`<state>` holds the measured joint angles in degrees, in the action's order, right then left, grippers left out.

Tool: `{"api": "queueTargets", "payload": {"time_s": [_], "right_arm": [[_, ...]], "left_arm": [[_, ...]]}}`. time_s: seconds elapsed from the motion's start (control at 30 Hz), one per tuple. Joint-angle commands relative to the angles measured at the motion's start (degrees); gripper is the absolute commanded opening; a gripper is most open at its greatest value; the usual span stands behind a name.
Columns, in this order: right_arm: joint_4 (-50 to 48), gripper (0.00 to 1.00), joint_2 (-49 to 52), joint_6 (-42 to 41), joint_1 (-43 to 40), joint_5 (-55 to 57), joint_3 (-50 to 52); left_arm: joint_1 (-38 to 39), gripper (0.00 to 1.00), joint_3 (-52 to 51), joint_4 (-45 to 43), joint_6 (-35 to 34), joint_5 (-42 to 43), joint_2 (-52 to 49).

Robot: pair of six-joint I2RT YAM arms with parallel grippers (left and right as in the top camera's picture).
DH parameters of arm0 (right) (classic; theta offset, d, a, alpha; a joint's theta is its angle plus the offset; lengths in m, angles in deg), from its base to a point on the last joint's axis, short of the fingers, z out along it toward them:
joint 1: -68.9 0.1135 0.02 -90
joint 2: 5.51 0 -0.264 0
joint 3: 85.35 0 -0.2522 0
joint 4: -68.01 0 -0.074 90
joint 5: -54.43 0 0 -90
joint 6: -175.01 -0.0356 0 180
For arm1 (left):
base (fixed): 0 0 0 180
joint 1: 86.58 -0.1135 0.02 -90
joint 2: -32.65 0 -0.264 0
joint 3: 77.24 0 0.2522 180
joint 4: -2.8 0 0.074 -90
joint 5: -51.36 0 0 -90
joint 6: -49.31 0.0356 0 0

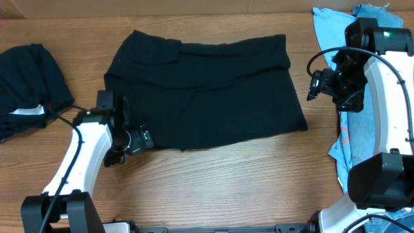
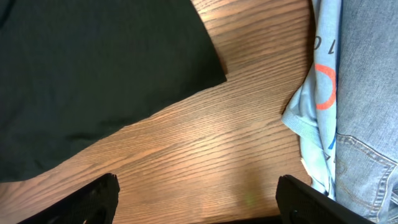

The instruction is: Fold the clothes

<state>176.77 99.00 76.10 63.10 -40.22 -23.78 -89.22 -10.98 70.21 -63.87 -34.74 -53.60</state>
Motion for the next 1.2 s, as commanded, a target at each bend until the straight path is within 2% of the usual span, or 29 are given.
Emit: {"api": "queueTargets", "payload": {"time_s": [0.0, 0.2, 0.3, 0.43, 0.47, 0.53, 0.57, 0.6, 0.63, 0.7, 0.73, 0.77, 0.8, 0.83, 0.93, 1.07, 1.17], "right_arm": [[-0.39, 0.85, -1.64, 0.33, 0.20, -0.39, 0.15], [-0.81, 0.85, -1.64, 0.33, 0.20, -0.37, 0.15], [-0.83, 0.85, -1.64, 0.33, 0.20, -0.35, 0.15], [-0.76, 0.85, -1.64, 0.33, 0.20, 0.72, 0.15], [-0.79, 0.85, -1.64, 0.33, 0.20, 0.72, 0.15], [-0.83, 0.85, -1.64, 0.33, 0.20, 0.72, 0.15], [-0.83, 0.85, -1.64, 0.33, 0.20, 0.72, 0.15], [-0.83, 0.85, -1.64, 0.33, 0.20, 0.72, 0.15], [-1.01, 0.85, -1.64, 0.33, 0.20, 0.72, 0.15], [-1.36, 0.85, -1.64, 0.33, 0.20, 0.72, 0.15], [-1.51, 0.85, -1.64, 0.33, 0.20, 0.72, 0.15], [-1.51, 0.85, -1.64, 0.33, 0.20, 0.72, 0.15], [-1.51, 0.85, -1.64, 0.33, 0.20, 0.72, 0.15], [-1.51, 0.85, -1.64, 0.33, 0.20, 0.72, 0.15], [-1.66, 0.85, -1.64, 0.33, 0.20, 0.74, 0.15], [-1.86, 0.85, -1.64, -0.11, 0.20, 2.43, 0.15], [-1.88, 0.85, -1.64, -0.11, 0.20, 2.43, 0.15]], "left_arm": [[-0.98, 1.00, -5.22, -8.94, -3.91, -1.68, 0.11], [-3.13, 1.00, -5.51, -14.51, -5.79, -3.93, -0.85], [-3.13, 0.96, -5.53, -14.73, -5.79, -2.99, -2.38], [-3.13, 0.94, -5.53, -16.11, -6.01, -2.27, -9.03], [-3.13, 0.86, -5.53, -16.44, -5.99, -1.79, -10.14], [-3.13, 0.50, -5.51, -16.41, -5.95, 0.09, -10.58], [-3.13, 0.38, -5.49, -16.44, -5.92, 0.96, -10.58], [-3.13, 0.30, -5.49, -16.41, -5.38, 1.46, -10.58], [-3.13, 0.29, -5.46, -16.31, -4.42, 1.73, -10.45], [-3.13, 0.34, -5.46, -15.89, -3.37, 1.66, -10.36], [-3.15, 0.45, -5.46, -15.50, -2.21, 1.66, -10.36], [-3.15, 0.63, -5.46, -15.04, -1.03, 1.07, -10.36], [-3.15, 0.72, -5.42, -14.47, -1.05, -0.46, -10.32], [-3.34, 0.77, -5.33, -13.81, -1.29, -2.16, -9.86], [-4.92, 0.78, -5.11, -14.10, -2.14, -3.13, -6.62], [-7.08, 0.78, -5.14, -12.90, -9.73, -5.53, -4.04], [-7.10, 0.79, -5.14, -13.90, -10.25, -5.62, -4.04]]}}
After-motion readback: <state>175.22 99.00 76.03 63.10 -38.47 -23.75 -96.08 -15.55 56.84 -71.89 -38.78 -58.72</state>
